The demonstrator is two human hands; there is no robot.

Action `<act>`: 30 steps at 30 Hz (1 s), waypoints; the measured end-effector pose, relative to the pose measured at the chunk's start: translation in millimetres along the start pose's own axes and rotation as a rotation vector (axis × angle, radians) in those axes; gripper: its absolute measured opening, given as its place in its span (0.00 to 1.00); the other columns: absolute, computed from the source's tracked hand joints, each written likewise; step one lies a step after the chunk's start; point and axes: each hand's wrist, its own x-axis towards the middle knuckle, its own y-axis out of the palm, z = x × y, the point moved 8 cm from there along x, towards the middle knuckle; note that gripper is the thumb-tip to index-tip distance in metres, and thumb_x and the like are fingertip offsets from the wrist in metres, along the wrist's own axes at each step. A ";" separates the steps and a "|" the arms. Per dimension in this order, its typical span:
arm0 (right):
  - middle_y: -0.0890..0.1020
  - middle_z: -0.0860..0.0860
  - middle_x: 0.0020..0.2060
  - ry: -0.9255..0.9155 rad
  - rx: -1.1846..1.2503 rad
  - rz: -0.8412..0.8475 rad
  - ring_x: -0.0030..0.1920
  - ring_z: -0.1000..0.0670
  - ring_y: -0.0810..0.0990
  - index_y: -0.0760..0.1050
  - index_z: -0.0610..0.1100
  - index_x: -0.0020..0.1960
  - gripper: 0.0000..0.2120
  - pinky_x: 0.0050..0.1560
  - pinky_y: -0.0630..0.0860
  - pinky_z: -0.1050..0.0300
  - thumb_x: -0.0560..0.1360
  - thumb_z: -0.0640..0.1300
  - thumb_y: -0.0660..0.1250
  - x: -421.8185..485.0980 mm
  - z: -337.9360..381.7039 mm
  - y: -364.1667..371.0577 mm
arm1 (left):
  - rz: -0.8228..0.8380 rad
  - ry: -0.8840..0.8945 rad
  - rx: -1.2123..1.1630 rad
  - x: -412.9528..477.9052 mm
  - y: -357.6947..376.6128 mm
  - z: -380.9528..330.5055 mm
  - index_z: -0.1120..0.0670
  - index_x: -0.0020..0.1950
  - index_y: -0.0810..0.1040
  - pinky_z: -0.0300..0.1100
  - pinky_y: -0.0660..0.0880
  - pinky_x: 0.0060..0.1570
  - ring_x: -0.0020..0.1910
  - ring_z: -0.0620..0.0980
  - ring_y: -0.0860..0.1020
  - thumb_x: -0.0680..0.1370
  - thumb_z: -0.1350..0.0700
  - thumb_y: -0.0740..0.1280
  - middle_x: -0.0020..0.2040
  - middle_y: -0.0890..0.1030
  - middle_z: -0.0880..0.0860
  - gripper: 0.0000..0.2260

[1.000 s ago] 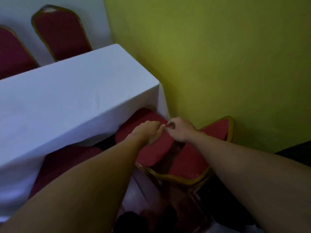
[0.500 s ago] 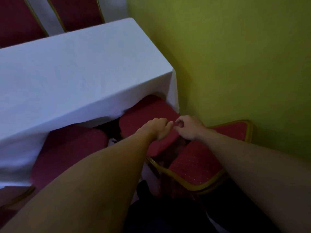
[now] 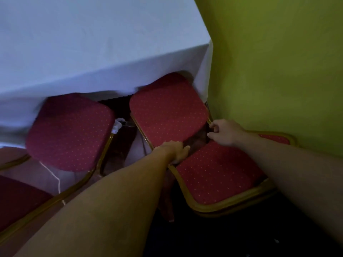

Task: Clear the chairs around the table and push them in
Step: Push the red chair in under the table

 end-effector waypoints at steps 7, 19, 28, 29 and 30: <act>0.82 0.45 0.56 -0.030 -0.265 0.110 0.55 0.42 0.80 0.79 0.45 0.62 0.18 0.48 0.71 0.56 0.77 0.54 0.69 37.9 -53.7 3.4 | 0.279 -0.200 -0.149 15.8 74.7 -11.0 0.55 0.83 0.50 0.57 0.63 0.74 0.77 0.61 0.62 0.84 0.38 0.45 0.81 0.54 0.58 0.31; 0.69 0.43 0.74 0.176 -0.540 0.392 0.72 0.42 0.70 0.67 0.46 0.77 0.35 0.67 0.70 0.49 0.78 0.68 0.58 60.9 -130.1 17.6 | 0.363 -0.508 -0.579 11.1 132.0 -7.5 0.50 0.82 0.41 0.65 0.56 0.74 0.79 0.64 0.53 0.73 0.23 0.49 0.82 0.51 0.57 0.47; 0.73 0.45 0.72 0.205 -0.470 0.379 0.70 0.42 0.73 0.72 0.47 0.74 0.37 0.68 0.71 0.48 0.76 0.71 0.58 57.7 -121.5 25.1 | 0.261 -0.551 -0.675 4.9 113.6 11.9 0.51 0.83 0.42 0.65 0.60 0.73 0.77 0.65 0.59 0.75 0.25 0.51 0.81 0.54 0.59 0.46; 0.74 0.45 0.71 0.211 -0.452 0.378 0.69 0.42 0.74 0.72 0.46 0.74 0.38 0.67 0.71 0.48 0.75 0.72 0.59 57.5 -118.4 28.3 | 0.236 -0.537 -0.681 6.6 109.3 19.8 0.50 0.83 0.43 0.65 0.61 0.72 0.76 0.65 0.62 0.72 0.23 0.52 0.81 0.57 0.59 0.48; 0.75 0.46 0.70 0.213 -0.439 0.373 0.68 0.42 0.75 0.73 0.46 0.73 0.39 0.67 0.72 0.48 0.74 0.73 0.59 58.1 -116.4 31.8 | 0.213 -0.516 -0.681 7.9 104.8 26.8 0.49 0.83 0.44 0.65 0.63 0.71 0.75 0.65 0.64 0.69 0.21 0.53 0.80 0.59 0.59 0.51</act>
